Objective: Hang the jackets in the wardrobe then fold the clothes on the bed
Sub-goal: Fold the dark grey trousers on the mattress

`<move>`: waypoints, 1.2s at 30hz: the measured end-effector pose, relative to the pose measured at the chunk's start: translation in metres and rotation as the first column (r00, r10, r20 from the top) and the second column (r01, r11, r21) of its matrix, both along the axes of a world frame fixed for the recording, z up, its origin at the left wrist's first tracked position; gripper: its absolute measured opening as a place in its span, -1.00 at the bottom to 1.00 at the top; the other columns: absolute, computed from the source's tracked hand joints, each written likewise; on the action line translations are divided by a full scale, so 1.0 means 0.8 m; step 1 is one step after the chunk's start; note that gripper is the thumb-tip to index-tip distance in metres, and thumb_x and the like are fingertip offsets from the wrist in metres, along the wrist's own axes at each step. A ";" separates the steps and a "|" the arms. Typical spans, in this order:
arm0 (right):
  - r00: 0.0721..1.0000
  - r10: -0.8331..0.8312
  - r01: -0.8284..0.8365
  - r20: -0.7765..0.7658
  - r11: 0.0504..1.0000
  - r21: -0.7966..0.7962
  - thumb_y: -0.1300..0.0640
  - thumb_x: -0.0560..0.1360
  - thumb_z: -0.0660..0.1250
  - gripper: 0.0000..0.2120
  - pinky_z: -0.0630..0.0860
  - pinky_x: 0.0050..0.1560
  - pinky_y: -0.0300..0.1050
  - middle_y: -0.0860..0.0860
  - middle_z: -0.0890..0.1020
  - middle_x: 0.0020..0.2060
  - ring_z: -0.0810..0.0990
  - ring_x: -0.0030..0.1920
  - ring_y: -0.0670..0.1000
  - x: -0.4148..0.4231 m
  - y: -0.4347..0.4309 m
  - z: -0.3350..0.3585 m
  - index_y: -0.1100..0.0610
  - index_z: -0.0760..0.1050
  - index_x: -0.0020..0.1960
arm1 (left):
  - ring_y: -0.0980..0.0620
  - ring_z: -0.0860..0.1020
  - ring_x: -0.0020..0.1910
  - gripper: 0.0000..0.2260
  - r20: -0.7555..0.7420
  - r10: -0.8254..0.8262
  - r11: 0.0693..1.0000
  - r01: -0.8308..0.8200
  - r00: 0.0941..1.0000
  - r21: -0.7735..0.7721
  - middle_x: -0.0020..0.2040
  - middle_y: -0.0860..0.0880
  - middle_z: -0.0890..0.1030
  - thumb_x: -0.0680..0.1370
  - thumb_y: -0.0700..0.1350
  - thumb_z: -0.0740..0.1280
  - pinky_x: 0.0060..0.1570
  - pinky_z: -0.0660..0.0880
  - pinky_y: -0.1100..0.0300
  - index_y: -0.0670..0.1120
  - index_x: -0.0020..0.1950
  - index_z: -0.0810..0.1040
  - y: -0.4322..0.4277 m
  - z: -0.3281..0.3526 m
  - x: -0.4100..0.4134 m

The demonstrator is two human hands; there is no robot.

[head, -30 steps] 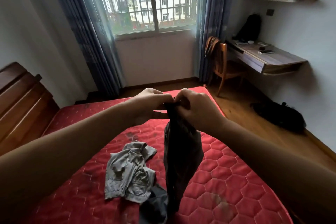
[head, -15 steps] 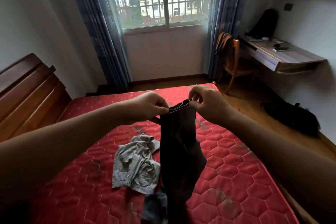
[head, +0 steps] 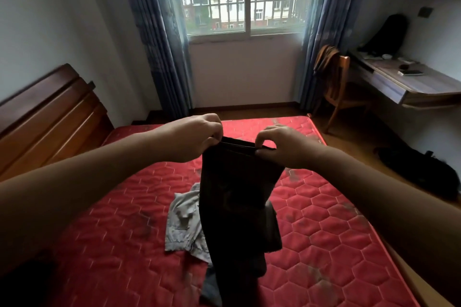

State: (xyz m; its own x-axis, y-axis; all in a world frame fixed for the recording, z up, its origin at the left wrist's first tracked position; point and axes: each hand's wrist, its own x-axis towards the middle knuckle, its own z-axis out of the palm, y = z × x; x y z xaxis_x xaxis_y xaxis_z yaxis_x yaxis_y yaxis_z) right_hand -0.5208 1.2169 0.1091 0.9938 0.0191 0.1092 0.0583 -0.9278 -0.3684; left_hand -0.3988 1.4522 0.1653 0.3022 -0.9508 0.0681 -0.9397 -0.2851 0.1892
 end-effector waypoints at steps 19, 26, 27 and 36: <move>0.952 -0.065 0.026 0.299 0.991 0.132 0.11 0.47 0.52 -0.28 0.65 -0.02 0.05 0.08 0.62 0.11 0.64 -0.01 0.06 0.067 0.081 -0.049 -0.05 0.24 0.52 | -0.01 0.58 -0.27 -0.92 -0.078 0.067 0.990 -0.076 0.995 -0.120 -0.23 -0.06 0.60 0.61 -0.22 0.32 -0.20 0.52 0.15 -0.12 -0.07 0.55 0.075 0.014 0.180; 0.925 -0.106 0.069 0.365 0.991 0.112 0.19 0.51 0.48 -0.27 0.64 0.03 -0.03 0.08 0.55 0.14 0.60 0.04 0.03 0.083 0.107 -0.074 0.01 0.25 0.59 | 0.24 0.54 -0.36 -0.89 -0.157 0.026 0.980 -0.057 0.987 -0.193 -0.28 0.06 0.56 0.61 -0.25 0.33 -0.27 0.46 0.41 -0.08 -0.10 0.54 0.075 0.005 0.224; 0.907 -0.142 0.090 0.396 0.985 0.147 0.24 0.50 0.48 -0.30 0.62 0.06 -0.08 0.07 0.56 0.13 0.59 0.05 0.01 0.087 0.109 -0.076 0.04 0.31 0.57 | 0.26 0.53 -0.36 -0.88 -0.162 0.016 0.980 -0.048 0.987 -0.195 -0.28 0.07 0.56 0.61 -0.25 0.33 -0.28 0.45 0.42 -0.08 -0.10 0.54 0.074 0.004 0.228; 0.826 -0.222 0.168 0.518 0.974 0.150 0.39 0.51 0.41 -0.70 0.49 0.13 -0.29 0.09 0.64 0.02 0.61 0.02 -0.01 0.103 0.103 -0.048 0.24 0.64 0.23 | 0.06 0.53 -0.26 -0.89 -0.258 -0.037 0.991 0.003 0.966 -0.132 -0.21 -0.04 0.58 0.63 -0.21 0.30 -0.11 0.58 0.01 -0.03 -0.07 0.51 0.060 -0.012 0.251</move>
State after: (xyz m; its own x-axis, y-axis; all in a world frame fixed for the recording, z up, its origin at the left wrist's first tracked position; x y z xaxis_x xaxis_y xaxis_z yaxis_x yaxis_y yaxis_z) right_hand -0.4383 1.2991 0.0711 0.7655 -0.2062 0.6095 0.0905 -0.9034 -0.4192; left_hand -0.1981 1.5001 0.1555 0.3069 -0.9450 0.1134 -0.8588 -0.2236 0.4609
